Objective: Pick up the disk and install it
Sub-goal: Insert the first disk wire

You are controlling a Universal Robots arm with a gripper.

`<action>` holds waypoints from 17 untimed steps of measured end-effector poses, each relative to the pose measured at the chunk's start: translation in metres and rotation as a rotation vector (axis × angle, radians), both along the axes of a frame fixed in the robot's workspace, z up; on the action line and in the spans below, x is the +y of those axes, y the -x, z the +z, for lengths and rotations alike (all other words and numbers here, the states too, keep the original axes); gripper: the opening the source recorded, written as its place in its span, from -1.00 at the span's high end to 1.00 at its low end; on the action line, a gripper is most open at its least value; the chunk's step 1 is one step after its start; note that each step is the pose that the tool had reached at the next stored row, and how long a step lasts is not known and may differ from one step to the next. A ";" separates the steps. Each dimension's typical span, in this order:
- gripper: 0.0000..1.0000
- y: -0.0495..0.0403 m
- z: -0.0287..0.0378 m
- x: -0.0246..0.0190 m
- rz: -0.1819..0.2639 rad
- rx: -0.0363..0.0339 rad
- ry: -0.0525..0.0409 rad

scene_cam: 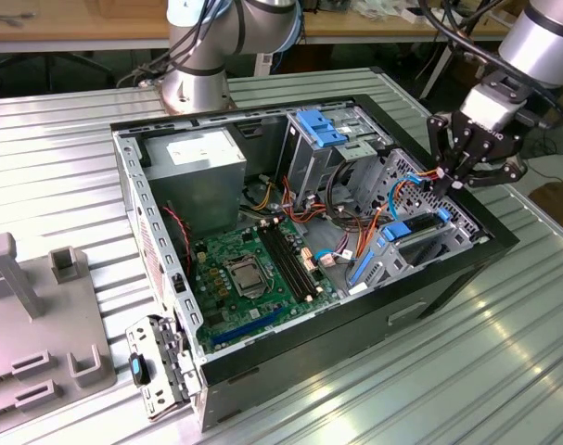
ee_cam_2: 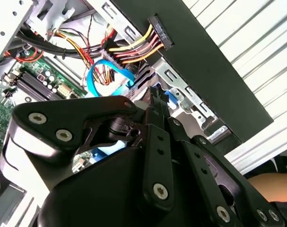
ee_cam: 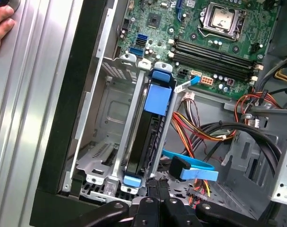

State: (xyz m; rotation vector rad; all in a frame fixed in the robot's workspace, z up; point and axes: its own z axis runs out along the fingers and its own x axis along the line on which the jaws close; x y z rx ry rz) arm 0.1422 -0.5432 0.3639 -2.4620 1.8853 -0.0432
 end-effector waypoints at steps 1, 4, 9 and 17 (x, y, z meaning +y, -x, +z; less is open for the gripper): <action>0.79 -0.0004 0.0001 0.0014 0.000 0.0000 0.0007; 0.79 -0.0023 0.0012 0.0052 0.007 -0.0001 0.0021; 0.79 -0.0036 0.0012 0.0056 0.096 -0.0001 0.0020; 0.79 -0.0037 0.0011 0.0056 0.322 -0.0004 0.0019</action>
